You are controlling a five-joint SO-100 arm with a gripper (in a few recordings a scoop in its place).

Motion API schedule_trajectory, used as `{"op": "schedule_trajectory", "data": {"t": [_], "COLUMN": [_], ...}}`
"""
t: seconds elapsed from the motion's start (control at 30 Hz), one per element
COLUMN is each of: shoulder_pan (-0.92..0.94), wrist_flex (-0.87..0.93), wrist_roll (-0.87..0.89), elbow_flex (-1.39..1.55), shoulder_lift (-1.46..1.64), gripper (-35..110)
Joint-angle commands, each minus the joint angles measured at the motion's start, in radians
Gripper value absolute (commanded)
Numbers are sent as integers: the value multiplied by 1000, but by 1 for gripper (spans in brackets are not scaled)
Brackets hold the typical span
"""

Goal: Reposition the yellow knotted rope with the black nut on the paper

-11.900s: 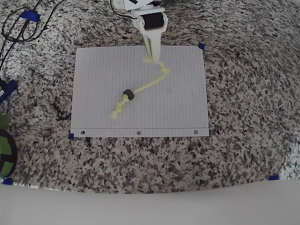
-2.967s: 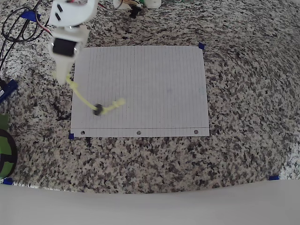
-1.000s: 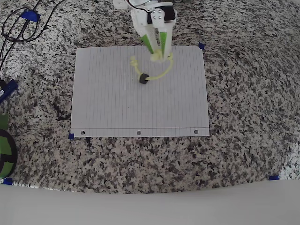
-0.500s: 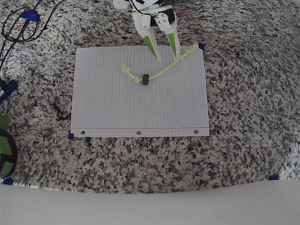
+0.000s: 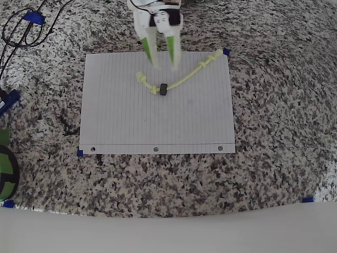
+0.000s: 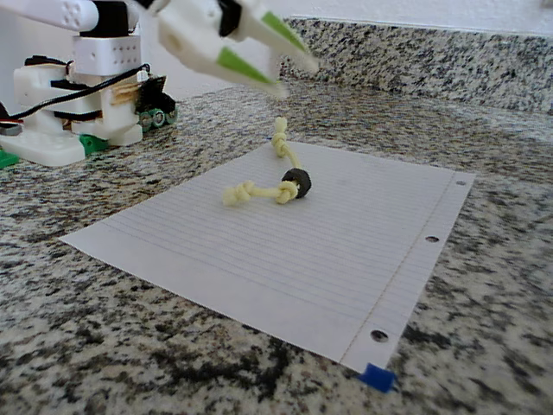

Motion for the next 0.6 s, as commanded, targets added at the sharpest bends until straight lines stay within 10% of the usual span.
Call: {"op": "schedule_trajectory", "data": {"t": [0.0,0.57], "shoulder_pan": [77,193], "wrist_flex": [11,285], "wrist_roll": [-69,-578], "elbow_flex": [-6,6], "shoulder_lift": [-17,230], "gripper": [48,44]}}
